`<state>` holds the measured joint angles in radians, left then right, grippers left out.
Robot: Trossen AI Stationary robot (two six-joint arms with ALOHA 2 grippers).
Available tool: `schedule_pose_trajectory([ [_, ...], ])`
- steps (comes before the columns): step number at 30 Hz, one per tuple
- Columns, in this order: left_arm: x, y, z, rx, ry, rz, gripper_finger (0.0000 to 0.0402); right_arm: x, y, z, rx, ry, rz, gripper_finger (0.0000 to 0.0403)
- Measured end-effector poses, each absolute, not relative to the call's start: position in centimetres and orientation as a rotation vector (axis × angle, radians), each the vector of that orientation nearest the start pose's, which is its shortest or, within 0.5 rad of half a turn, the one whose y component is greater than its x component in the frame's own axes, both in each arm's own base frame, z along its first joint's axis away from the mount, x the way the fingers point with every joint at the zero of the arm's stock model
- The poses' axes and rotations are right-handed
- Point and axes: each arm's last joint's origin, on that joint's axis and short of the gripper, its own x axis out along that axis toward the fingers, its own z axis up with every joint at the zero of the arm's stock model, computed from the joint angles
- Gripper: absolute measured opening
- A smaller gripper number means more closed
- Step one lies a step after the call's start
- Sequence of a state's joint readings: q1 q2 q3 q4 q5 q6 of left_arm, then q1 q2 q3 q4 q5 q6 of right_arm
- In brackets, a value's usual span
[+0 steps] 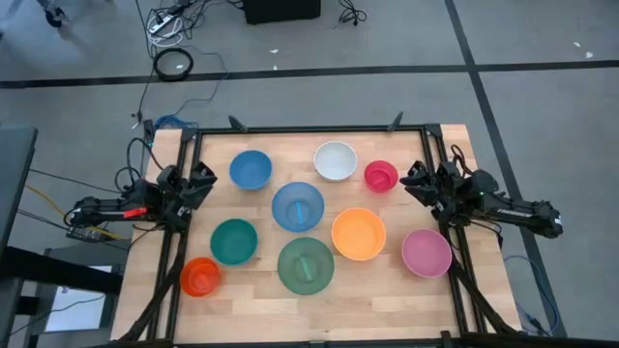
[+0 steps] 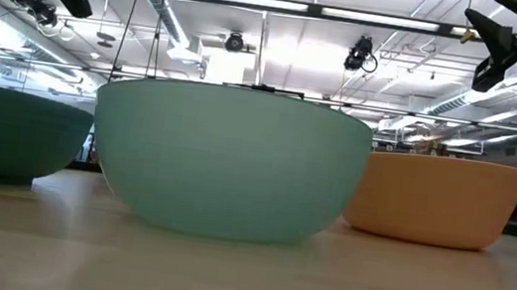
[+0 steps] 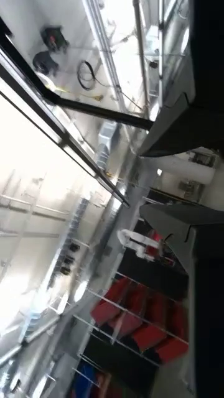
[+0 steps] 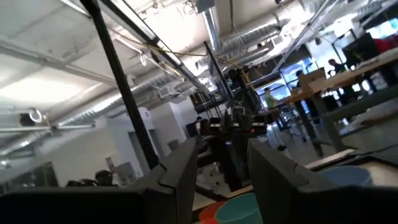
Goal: Nest bowls inside each other
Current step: Stack the blue bowl on top of the light green bowl
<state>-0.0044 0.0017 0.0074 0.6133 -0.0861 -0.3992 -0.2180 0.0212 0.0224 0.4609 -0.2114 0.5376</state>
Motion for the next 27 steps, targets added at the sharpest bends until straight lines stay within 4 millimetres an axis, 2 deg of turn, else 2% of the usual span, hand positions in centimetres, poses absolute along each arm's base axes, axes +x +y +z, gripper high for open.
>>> schedule_pose_trajectory([
  [4,8.9,0.4,21.3,-0.447,-0.451,0.051,0.0142,8.5,-1.3,21.8,0.382,-0.452,0.082,0.0131],
  [6,9.3,0.4,21.5,-0.449,-0.408,0.075,0.0142,8.6,-1.4,22.1,0.358,-0.437,0.036,0.0128],
  [10,9.8,0.3,23.6,-0.391,-0.394,0.056,0.0142,9.3,-1.5,23.1,0.304,-0.338,-0.026,0.0125],
  [14,11.2,0.0,26.0,-0.321,-0.285,0.016,0.0143,10.9,-1.5,24.3,0.321,-0.152,-0.075,0.0135],
  [20,14.7,0.0,28.4,-0.285,0.087,0.101,0.0143,13.8,-1.4,26.3,0.313,0.097,-0.077,0.0172],
  [27,19.6,0.0,29.4,-0.238,0.474,0.210,0.0143,16.4,-1.4,29.8,0.356,0.187,-0.076,0.0206],
])
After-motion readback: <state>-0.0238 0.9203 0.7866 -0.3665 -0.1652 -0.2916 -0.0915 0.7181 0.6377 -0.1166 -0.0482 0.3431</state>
